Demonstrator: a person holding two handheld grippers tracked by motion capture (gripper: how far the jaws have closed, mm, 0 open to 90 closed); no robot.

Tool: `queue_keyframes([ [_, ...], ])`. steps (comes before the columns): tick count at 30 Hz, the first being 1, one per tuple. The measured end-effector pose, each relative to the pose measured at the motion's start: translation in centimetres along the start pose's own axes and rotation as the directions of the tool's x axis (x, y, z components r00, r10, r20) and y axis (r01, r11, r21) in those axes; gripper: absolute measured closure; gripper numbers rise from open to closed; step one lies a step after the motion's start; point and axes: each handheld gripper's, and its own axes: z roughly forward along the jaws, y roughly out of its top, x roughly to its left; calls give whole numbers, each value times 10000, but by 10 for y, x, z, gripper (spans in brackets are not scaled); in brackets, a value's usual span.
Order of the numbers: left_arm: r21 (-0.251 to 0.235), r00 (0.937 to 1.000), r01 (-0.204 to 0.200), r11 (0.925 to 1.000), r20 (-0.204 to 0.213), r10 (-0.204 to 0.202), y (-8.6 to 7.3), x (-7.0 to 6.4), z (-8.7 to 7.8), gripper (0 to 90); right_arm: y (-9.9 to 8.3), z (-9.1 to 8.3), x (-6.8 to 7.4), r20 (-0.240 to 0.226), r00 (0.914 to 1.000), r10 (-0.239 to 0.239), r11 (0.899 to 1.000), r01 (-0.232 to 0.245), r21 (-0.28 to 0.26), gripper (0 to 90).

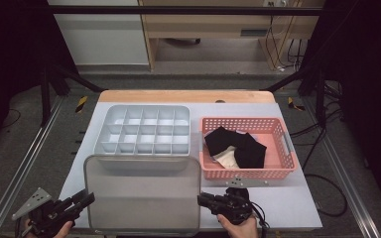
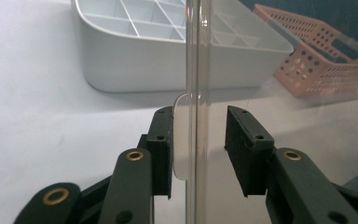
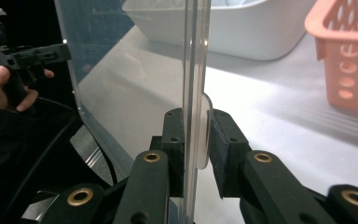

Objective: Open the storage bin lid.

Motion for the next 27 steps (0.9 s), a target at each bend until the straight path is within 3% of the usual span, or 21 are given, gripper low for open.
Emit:
queue_keyframes([
  [5,499,9994,-214,9985,-254,227,-4,-1,8,622,-6,7,-7,296,9994,189,9996,-196,215,760],
  [12,1070,9988,-145,9941,-452,194,-11,0,14,611,-12,17,-12,556,9982,210,9983,-240,540,750],
  [21,1820,9979,54,9833,-637,63,-18,3,22,578,-21,28,-12,1000,9949,143,9939,-251,1072,713],
  [27,2229,9962,-80,9748,-830,272,-20,1,28,532,-23,34,-13,1204,9927,106,9911,-264,1303,674],
])
